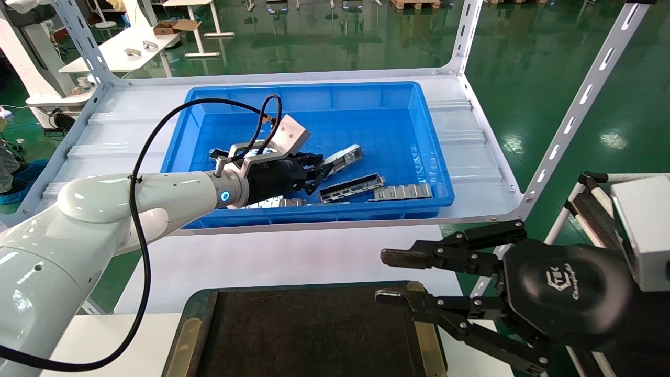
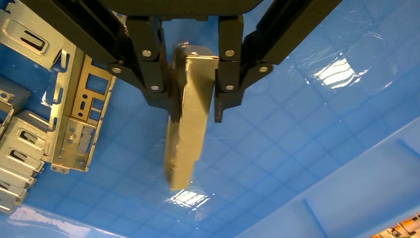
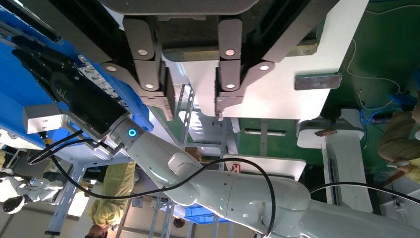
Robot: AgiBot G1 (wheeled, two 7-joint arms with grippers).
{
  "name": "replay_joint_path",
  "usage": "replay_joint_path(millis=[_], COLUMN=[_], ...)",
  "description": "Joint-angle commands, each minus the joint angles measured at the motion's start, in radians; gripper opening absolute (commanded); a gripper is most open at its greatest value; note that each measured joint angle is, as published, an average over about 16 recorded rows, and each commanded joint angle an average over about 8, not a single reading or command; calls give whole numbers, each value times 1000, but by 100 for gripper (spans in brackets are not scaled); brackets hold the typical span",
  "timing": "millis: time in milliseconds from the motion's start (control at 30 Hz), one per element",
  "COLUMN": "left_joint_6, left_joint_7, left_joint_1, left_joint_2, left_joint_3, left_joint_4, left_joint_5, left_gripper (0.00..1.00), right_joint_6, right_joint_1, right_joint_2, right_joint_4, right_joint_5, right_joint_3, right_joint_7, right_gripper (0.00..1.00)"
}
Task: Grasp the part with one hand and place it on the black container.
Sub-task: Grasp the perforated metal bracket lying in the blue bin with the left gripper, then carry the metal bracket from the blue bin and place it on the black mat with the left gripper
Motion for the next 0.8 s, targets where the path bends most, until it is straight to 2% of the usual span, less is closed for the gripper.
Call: replay_joint_path(millis=[33,433,800], left_joint_6=[-1,-6,47], left_joint_7=[0,13,79], left_joint_1=[0,-3,-55], left_joint_2=[0,-6,-27], left_joint_3=[10,40,0], left_joint_4=[-1,5,47], left_joint_5=[-8,-70,-163], left_gripper=[0,0,0], right_joint_6=[0,0,0], right_joint_1=[0,0,0], right_joint_2=[0,0,0], right_joint_4=[0,0,0], right_joint_5=[0,0,0], right_joint_3=[0,0,0], right_joint_7=[0,0,0], right_gripper=[0,0,0])
